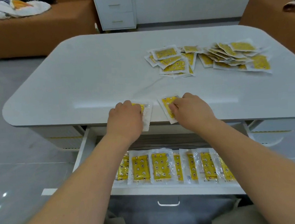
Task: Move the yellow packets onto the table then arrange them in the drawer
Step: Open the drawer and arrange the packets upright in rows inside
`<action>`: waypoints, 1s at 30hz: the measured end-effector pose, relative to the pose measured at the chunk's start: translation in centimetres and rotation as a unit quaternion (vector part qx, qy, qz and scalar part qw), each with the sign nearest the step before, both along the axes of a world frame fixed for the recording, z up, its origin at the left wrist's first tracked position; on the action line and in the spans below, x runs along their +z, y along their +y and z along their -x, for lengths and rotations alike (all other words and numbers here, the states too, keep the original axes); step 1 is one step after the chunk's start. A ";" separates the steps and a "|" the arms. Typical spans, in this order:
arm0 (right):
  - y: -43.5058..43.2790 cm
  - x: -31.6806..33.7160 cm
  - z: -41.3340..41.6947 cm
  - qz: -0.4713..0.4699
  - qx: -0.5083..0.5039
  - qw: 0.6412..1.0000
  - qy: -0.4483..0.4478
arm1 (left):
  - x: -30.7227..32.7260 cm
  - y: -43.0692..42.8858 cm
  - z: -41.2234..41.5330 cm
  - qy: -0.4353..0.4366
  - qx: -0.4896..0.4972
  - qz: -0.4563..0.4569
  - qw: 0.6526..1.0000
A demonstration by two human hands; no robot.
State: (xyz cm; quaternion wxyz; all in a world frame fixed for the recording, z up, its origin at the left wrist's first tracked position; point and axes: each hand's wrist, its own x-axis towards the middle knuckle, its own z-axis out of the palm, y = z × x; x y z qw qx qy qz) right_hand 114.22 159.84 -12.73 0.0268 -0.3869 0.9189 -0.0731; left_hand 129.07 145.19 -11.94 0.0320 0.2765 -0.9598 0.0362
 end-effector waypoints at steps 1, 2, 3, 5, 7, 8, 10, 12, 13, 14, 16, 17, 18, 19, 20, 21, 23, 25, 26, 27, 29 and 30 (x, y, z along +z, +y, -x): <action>-0.1 -0.1 0.0 -0.001 0.003 1.000 0.010 | -0.1 -0.3 0.3 0.000 -0.007 0.002 1.000; -0.2 -0.2 0.1 0.002 0.006 1.000 0.017 | -0.1 -0.7 0.4 0.000 -0.014 -0.004 1.000; -0.2 -0.5 0.1 0.008 0.009 1.000 0.013 | -0.2 -1.1 0.6 0.002 -0.019 -0.017 1.000; -0.2 -0.8 0.2 0.032 0.017 0.999 -0.030 | -0.2 -1.9 0.6 0.017 -0.026 -0.064 0.997; -0.1 -1.0 0.3 0.053 0.022 0.995 -0.078 | -0.2 -2.5 0.5 0.032 -0.027 -0.138 0.989; 0.0 -1.0 0.4 0.057 0.023 0.993 -0.096 | -0.2 -2.7 0.5 0.028 -0.025 -0.181 0.983; 0.3 -1.3 0.5 0.056 0.023 0.991 -0.116 | -0.1 -3.0 0.5 -0.006 -0.027 -0.231 0.972; 0.7 -1.5 0.3 0.051 0.030 0.992 -0.113 | -0.1 -3.1 0.3 -0.038 -0.034 -0.241 0.969; 0.9 -1.6 0.2 0.050 0.037 0.993 -0.105 | 0.0 -3.1 0.2 -0.045 -0.037 -0.244 0.968; 1.0 -1.6 0.1 0.051 0.043 0.993 -0.095 | 0.0 -3.1 0.1 -0.045 -0.040 -0.246 0.967; 1.1 -1.6 -0.1 0.052 0.052 0.995 -0.074 | 0.2 -3.0 0.0 -0.036 -0.042 -0.247 0.967; 1.1 -1.6 -0.2 0.049 0.056 0.995 -0.067 | 0.3 -3.0 -0.1 -0.031 -0.041 -0.247 0.968; 1.1 -1.5 -0.3 0.044 0.059 0.995 -0.063 | 0.3 -3.0 -0.1 -0.026 -0.038 -0.246 0.968; 1.2 -1.4 -0.5 0.038 0.062 0.996 -0.060 | 0.3 -2.9 -0.1 -0.022 -0.034 -0.244 0.969; 1.2 -1.3 -0.6 0.033 0.064 0.996 -0.059 | 0.3 -2.8 -0.1 -0.019 -0.031 -0.242 0.970; 1.1 -1.2 -0.6 0.029 0.066 0.996 -0.060 | 0.2 -2.8 -0.1 -0.021 -0.030 -0.238 0.970; 1.1 -1.2 -0.5 0.021 0.070 0.995 -0.071 | 0.2 -2.7 -0.1 -0.029 -0.040 -0.220 0.974; 1.0 -1.2 -0.2 0.004 0.078 0.994 -0.082 | 0.2 -2.6 -0.1 -0.031 -0.053 -0.198 0.978; 1.0 -1.1 -0.1 0.002 0.082 0.993 -0.084 | 0.3 -2.5 -0.2 -0.030 -0.058 -0.191 0.979; 0.9 -0.9 -0.1 0.005 0.084 0.993 -0.086 | 0.3 -2.5 -0.2 -0.028 -0.061 -0.189 0.980; 0.9 -0.5 -0.2 0.020 0.083 0.993 -0.086 | 0.4 -2.6 -0.3 -0.022 -0.058 -0.206 0.977; 0.8 -0.4 -0.2 0.025 0.079 0.993 -0.087 | 0.5 -2.6 -0.4 -0.020 -0.054 -0.218 0.974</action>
